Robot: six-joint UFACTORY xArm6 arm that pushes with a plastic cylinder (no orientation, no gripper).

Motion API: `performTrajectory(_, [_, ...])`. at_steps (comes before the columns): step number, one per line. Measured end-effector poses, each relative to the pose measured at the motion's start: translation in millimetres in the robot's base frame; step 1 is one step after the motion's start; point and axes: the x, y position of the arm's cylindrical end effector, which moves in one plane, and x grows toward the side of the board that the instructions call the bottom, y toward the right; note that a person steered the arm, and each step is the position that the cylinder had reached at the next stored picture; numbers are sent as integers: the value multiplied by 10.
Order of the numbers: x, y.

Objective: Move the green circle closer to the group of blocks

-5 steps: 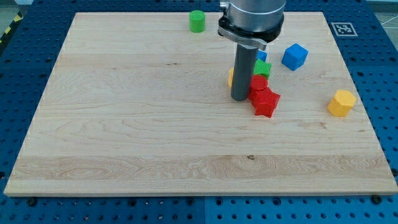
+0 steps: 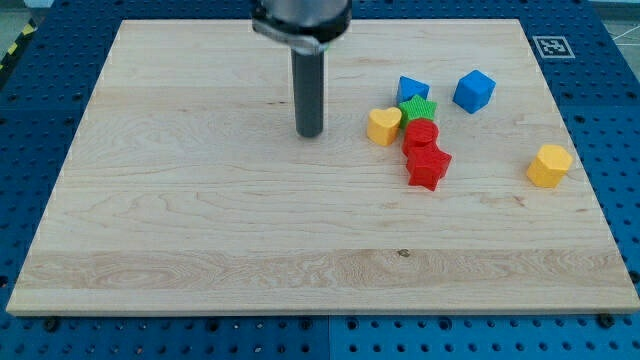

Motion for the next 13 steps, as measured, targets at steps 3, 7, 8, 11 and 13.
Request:
performTrajectory(3, [-984,-331])
performTrajectory(7, [-1804,-52])
performTrajectory(8, [-1649,319])
performTrajectory(11, [-1274,968])
performTrajectory(13, [-1914,514])
